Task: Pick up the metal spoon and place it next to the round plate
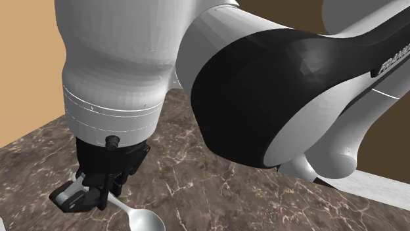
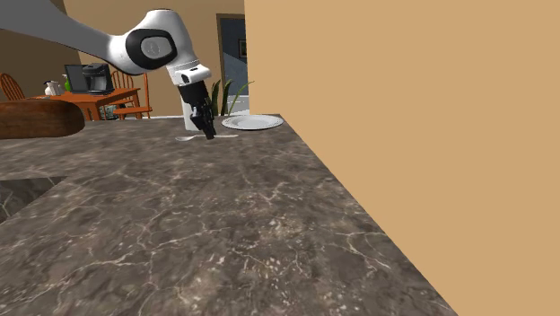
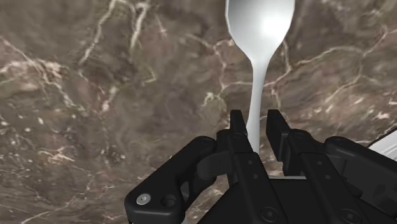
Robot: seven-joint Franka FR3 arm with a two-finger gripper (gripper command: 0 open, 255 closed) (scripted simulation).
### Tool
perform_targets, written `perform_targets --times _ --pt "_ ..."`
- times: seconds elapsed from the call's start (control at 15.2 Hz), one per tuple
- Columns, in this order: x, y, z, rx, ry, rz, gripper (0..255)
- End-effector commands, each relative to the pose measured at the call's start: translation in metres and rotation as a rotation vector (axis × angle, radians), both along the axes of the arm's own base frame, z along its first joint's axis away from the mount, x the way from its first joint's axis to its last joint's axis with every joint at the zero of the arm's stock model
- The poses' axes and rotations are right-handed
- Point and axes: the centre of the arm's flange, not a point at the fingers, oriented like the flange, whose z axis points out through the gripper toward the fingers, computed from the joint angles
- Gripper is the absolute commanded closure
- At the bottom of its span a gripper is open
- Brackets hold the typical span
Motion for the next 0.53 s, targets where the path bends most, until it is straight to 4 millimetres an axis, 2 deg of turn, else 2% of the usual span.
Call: perform_targets --times 0.0,0.26,0.33,0.46 --pt "0.0000 0.0001 -0.0008 0.000 0.000 0.000 255" --pt "0.0000 0.0001 -0.0008 0.000 0.000 0.000 255" --pt "0.0000 0.0001 -0.0008 0.000 0.000 0.000 0" --pt "0.0000 0.0001 -0.0008 0.000 0.000 0.000 0"
